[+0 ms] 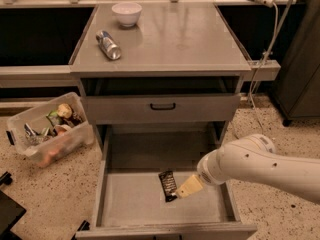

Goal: Pick rxbar chocolate from middle drawer and place on counter

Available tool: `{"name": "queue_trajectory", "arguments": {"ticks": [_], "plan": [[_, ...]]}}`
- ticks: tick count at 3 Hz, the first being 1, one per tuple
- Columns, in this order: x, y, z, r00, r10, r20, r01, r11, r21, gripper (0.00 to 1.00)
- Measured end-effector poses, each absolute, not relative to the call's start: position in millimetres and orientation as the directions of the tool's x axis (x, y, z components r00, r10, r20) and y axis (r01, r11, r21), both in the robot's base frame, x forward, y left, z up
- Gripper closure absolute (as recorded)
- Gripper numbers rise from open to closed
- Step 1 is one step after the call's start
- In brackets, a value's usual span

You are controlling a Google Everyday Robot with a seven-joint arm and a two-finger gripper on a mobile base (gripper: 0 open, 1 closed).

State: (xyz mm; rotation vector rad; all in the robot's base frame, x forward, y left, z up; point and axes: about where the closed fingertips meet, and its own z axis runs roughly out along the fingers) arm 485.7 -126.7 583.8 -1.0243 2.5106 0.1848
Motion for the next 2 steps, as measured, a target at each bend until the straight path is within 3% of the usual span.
{"name": "queue_trajectory", "arguments": {"ticks": [1, 2], "plan": [[498, -126, 554, -0.703, -0.473, -0.532, -0.61, 0.785, 0.108, 0.0], [498, -121, 507, -0.712, -0.395, -0.58, -0.615, 0.749, 0.246, 0.0]]}}
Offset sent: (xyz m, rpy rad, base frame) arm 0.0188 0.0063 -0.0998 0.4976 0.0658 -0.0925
